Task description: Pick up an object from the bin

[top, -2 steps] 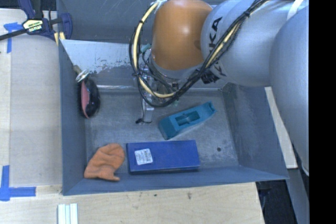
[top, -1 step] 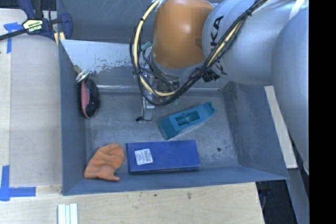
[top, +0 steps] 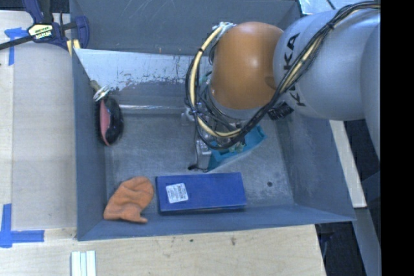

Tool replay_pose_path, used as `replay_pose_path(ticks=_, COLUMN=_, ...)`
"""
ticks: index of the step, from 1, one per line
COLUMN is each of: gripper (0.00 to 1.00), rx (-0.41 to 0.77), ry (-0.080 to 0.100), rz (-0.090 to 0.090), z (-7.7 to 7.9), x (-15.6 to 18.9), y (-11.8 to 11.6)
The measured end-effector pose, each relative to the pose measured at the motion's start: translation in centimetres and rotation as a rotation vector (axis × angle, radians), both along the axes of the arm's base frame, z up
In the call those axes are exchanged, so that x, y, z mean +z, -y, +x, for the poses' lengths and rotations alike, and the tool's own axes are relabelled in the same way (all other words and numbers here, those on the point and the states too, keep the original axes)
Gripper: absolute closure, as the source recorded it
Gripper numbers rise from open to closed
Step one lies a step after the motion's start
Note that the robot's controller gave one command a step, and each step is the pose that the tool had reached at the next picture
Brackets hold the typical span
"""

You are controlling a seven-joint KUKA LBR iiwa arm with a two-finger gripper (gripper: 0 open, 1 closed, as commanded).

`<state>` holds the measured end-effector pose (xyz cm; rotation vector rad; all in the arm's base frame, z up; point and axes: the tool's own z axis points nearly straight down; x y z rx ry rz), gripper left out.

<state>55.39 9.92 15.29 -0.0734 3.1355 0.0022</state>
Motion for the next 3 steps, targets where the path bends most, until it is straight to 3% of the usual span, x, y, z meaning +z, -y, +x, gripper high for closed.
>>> replay_pose_path(ticks=1, gripper=0.00, rx=0.004, ry=-0.004, rz=-0.002, z=-0.9, x=-0.5, y=1.1)
replay_pose_path(ticks=2, gripper=0.00, rx=0.004, ry=-0.003, rz=-0.002, z=-0.6, x=0.8, y=2.0)
replay_pose_path(ticks=3, gripper=0.00, rx=0.053, ry=0.004, rz=-0.002, z=3.4, x=-0.8, y=-1.1)
